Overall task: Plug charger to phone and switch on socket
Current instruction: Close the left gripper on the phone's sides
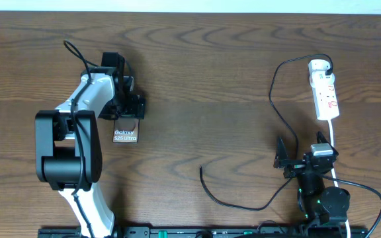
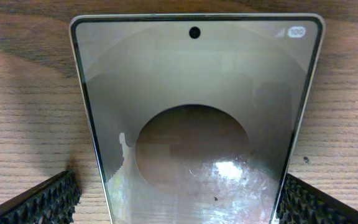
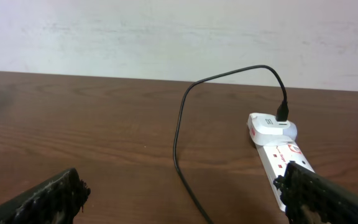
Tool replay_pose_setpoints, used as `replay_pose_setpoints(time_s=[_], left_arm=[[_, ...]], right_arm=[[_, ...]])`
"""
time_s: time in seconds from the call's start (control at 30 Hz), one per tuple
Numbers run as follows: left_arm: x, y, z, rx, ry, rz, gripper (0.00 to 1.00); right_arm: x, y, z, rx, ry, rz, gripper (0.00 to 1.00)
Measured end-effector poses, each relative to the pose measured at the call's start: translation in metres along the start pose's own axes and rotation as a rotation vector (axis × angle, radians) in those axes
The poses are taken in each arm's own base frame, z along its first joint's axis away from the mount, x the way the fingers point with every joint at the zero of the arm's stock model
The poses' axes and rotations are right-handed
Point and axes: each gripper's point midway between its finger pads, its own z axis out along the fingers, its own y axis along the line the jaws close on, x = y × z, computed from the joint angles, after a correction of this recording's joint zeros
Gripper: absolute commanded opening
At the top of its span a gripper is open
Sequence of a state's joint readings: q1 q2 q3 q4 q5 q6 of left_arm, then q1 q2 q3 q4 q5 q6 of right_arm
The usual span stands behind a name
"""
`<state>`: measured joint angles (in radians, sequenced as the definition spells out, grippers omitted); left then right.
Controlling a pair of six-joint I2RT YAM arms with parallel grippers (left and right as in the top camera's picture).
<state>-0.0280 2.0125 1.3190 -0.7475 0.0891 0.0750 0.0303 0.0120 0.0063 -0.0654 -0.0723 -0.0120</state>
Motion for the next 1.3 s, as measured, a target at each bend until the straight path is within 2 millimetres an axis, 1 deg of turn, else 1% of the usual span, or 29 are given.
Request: replay_pose_setpoints(time_s=[0.77, 1.3], left_arm=[[0.0001, -0.0048, 0.001, -0.016, -0.003, 0.002, 0.98], [0.0053, -0.0066, 0.001, -0.016, 0.018, 0.003, 0.98]], right_arm=[[0.0, 0.0, 0.0, 0.0, 0.0, 0.0, 0.99], [0.0, 0.0, 0.0, 0.0, 0.0, 0.0, 0.99]])
